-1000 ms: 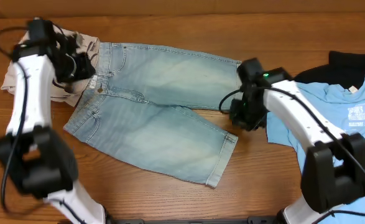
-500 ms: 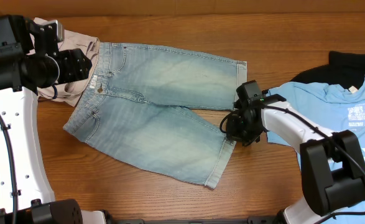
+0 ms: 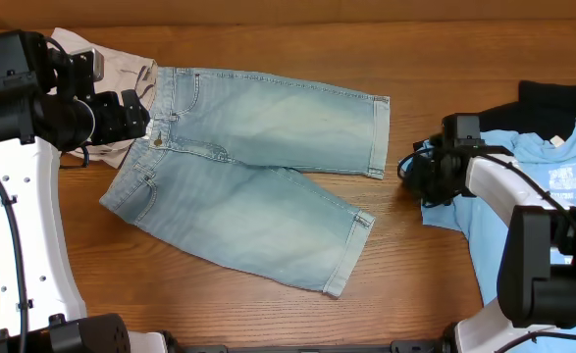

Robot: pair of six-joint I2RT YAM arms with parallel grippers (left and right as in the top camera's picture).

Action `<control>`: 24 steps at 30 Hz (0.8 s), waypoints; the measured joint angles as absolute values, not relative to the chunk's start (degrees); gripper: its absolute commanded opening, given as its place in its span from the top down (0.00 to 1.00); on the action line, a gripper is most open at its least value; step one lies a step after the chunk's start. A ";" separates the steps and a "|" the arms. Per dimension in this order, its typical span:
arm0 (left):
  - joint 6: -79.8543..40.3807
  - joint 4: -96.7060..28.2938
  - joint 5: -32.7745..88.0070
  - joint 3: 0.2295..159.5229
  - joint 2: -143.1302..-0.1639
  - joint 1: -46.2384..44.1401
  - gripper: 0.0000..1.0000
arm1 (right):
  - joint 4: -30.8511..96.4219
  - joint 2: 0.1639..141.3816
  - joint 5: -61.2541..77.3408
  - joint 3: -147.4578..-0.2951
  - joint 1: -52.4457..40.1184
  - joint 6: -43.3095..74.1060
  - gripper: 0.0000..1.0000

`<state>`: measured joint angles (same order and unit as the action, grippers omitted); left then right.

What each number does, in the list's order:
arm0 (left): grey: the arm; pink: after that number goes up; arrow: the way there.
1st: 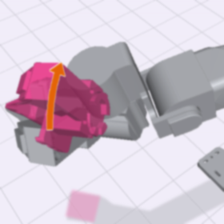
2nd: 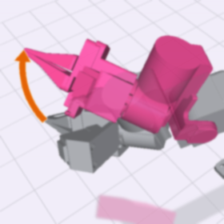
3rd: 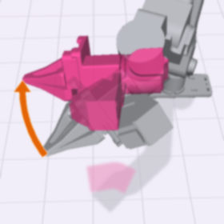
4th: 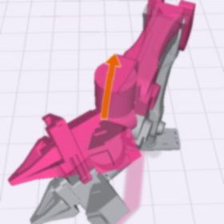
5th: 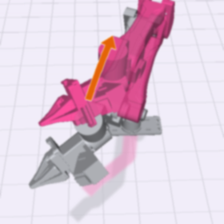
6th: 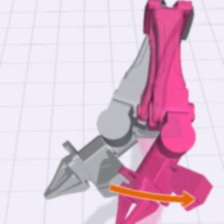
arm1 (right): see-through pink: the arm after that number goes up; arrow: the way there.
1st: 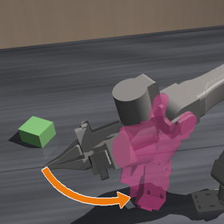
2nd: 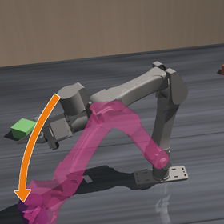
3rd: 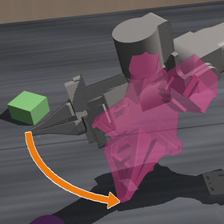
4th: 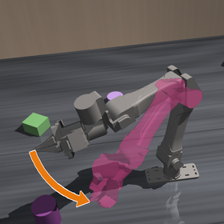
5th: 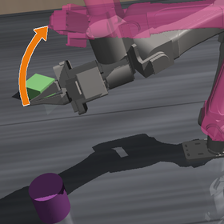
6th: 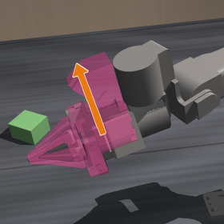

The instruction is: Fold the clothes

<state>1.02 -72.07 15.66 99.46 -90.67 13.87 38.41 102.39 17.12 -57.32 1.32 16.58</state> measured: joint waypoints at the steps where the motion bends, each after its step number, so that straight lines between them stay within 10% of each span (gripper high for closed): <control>1: 1.02 -72.07 15.57 99.46 -90.67 13.87 0.04 | 40.82 102.39 20.05 -57.52 0.73 14.90 0.50; 6: 1.19 -71.94 15.16 99.46 -90.65 13.87 0.00 | 47.46 102.43 26.37 -57.52 -3.22 7.46 0.44; 14: 1.21 -71.83 14.63 99.46 -90.67 13.87 0.00 | 42.85 102.50 28.51 -53.12 -8.49 3.16 0.96; 24: 1.21 -73.30 13.19 99.46 -91.20 13.87 0.00 | 27.62 102.39 21.78 -53.32 -3.16 9.41 0.96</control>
<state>1.21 -73.30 13.19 99.46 -91.20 13.87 27.62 102.39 21.78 -53.32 -3.16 9.41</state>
